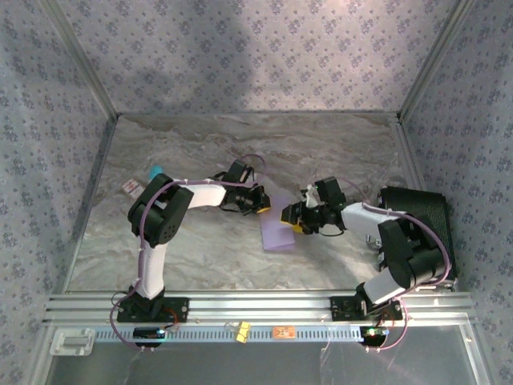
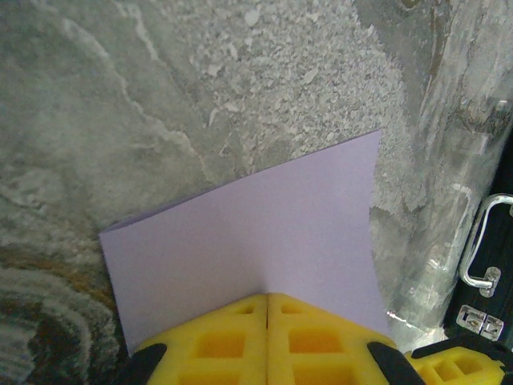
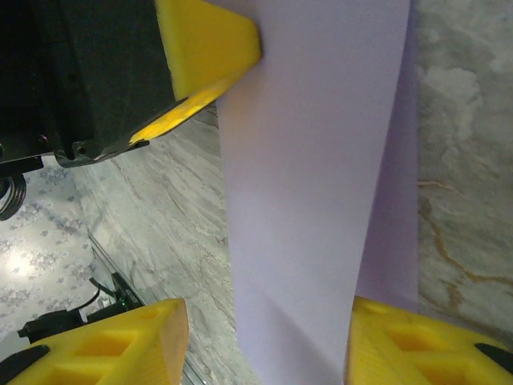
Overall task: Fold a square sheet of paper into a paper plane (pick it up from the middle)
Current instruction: Fold the triangle a second time at the center of the table.
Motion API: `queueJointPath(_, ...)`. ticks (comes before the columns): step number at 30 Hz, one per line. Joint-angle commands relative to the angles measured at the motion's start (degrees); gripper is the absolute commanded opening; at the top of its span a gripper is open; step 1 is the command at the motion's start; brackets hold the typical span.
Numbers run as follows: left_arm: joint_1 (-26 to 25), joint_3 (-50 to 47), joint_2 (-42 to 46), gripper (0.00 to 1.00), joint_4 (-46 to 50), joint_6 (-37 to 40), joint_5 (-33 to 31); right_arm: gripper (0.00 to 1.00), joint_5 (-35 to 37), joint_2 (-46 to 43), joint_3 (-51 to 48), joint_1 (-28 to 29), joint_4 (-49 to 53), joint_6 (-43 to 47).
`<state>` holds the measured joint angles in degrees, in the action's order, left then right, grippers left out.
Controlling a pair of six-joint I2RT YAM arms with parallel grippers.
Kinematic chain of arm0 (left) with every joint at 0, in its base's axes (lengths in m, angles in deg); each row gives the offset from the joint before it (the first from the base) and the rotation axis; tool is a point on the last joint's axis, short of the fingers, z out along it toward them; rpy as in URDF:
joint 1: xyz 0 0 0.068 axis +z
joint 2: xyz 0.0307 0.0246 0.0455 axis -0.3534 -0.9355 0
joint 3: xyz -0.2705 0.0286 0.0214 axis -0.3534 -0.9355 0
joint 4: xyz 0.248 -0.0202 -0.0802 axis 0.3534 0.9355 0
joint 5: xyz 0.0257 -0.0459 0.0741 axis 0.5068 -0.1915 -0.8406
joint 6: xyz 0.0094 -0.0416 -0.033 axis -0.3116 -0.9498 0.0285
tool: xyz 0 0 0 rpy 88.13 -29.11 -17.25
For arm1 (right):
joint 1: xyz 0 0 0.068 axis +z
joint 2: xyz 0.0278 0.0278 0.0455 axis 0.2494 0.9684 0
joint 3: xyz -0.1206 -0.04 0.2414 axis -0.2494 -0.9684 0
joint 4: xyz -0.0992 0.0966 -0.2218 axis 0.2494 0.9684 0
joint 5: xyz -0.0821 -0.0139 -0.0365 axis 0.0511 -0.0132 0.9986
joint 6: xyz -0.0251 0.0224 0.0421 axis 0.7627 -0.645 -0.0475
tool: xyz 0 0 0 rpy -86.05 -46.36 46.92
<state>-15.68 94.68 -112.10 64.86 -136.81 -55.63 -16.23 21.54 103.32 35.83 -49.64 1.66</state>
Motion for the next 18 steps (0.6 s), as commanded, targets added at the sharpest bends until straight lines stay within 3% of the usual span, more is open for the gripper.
queueJointPath(1,0.27,-0.22,-1.05,0.07,4.06,0.79,-1.07,0.51,-3.49,1.82,1.83,-0.63,-0.01,2.67)
queueJointPath(18,-0.03,-0.32,0.45,0.12,1.22,-0.26,0.11,0.34,-3.11,4.48,-0.39,-1.57,-0.88,4.12)
